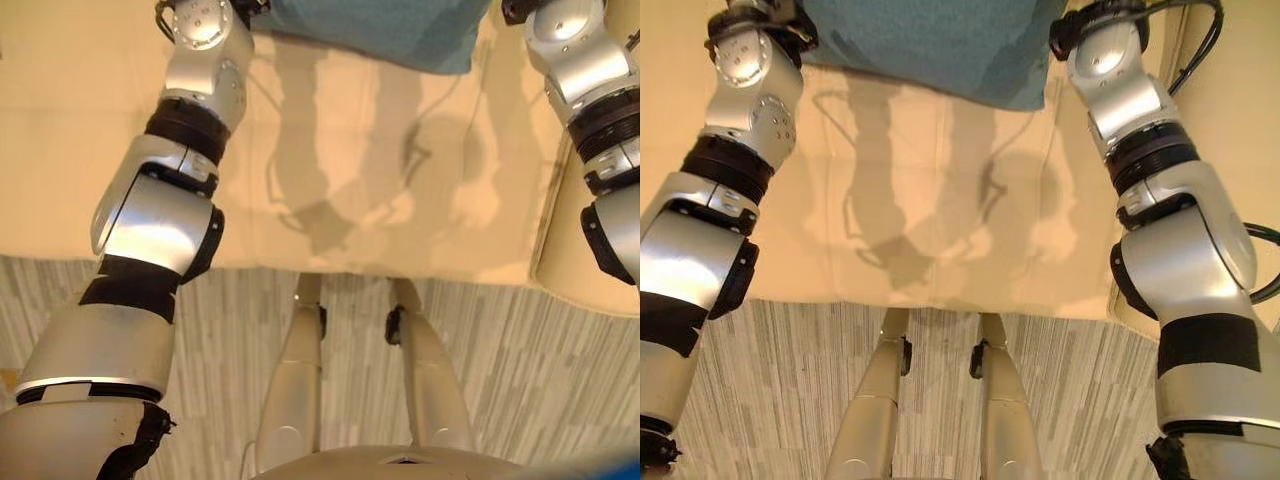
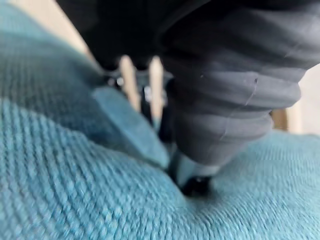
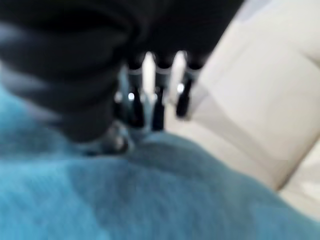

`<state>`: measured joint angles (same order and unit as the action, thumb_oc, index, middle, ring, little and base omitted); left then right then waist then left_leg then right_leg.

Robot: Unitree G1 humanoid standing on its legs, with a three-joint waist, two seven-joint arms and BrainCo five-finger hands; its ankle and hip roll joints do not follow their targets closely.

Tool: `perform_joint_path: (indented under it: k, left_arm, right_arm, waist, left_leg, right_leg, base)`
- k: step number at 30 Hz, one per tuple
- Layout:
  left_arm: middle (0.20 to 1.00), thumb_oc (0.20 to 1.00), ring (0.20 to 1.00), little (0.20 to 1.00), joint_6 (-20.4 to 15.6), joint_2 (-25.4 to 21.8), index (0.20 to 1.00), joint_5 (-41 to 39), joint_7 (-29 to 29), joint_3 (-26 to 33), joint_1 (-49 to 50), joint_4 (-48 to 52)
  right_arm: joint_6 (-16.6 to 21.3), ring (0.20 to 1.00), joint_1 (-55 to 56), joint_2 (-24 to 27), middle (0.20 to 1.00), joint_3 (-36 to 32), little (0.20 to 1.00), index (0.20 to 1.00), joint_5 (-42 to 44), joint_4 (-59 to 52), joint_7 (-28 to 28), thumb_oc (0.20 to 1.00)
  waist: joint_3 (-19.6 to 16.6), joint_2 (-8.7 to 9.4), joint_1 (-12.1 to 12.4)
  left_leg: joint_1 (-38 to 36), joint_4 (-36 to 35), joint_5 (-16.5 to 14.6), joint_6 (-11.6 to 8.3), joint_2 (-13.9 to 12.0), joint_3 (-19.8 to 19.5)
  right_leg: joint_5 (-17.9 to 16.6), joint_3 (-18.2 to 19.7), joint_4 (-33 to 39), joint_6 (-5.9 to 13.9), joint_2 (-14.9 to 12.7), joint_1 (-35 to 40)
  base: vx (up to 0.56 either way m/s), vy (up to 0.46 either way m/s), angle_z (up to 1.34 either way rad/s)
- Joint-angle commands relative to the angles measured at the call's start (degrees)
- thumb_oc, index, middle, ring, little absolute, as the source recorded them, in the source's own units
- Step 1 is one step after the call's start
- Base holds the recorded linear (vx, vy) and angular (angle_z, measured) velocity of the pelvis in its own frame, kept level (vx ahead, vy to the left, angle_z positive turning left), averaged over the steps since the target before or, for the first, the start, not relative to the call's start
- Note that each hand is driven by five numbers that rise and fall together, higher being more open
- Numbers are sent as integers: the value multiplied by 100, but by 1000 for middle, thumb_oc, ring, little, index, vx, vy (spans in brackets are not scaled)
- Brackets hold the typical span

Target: Pick up all the scattered cushions and arrange them neatly on the sofa.

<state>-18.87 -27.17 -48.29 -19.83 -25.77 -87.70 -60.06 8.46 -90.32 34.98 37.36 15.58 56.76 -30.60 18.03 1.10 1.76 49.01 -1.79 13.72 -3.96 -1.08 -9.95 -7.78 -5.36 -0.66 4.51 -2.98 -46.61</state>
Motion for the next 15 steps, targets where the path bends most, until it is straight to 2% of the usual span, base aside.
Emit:
perform_joint_path:
  k: [1, 8, 12, 15]
  left_arm:
    - [1000, 1000, 1000, 1000, -123, 775, 1000, 31, 377, -225, 345, -322]
    - [1000, 1000, 1000, 1000, -178, 1164, 1000, -151, 323, 3, 929, -31]
    - [1000, 1000, 1000, 1000, -151, 1146, 1000, 7, 317, 29, 1198, 75]
    - [1000, 1000, 1000, 1000, -119, 960, 1000, 107, 344, 74, 1348, 48]
  right_arm:
    - [261, 1000, 24, -580, 1000, 149, 1000, 1000, -132, 244, -3, 1000]
    - [191, 1000, 253, -588, 1000, 33, 1000, 1000, -281, 129, -71, 1000]
    - [180, 1000, 386, -460, 1000, 0, 1000, 1000, -417, -23, -52, 1000]
    - [186, 1000, 512, -317, 1000, -40, 1000, 1000, -448, -73, 37, 1000]
  waist:
    - [-826, 208, -33]
    - [-846, 228, -6]
    - [-848, 238, 14]
    - [-861, 248, 40]
  left_leg:
    - [-241, -321, -345, -207, 369, -75]
    - [-416, -321, -370, -236, 369, -86]
    - [-527, -321, -386, -253, 370, -75]
    - [-618, -321, -399, -264, 369, -63]
  right_leg:
    - [-178, 186, 566, 575, 81, 173]
    - [-144, 131, 566, 549, 66, 335]
    - [-129, 91, 566, 546, 58, 438]
    - [-113, 75, 566, 544, 45, 531]
  base:
    - [8, -6, -4]
    - [0, 0, 0]
    - [0, 0, 0]
    - [0, 0, 0]
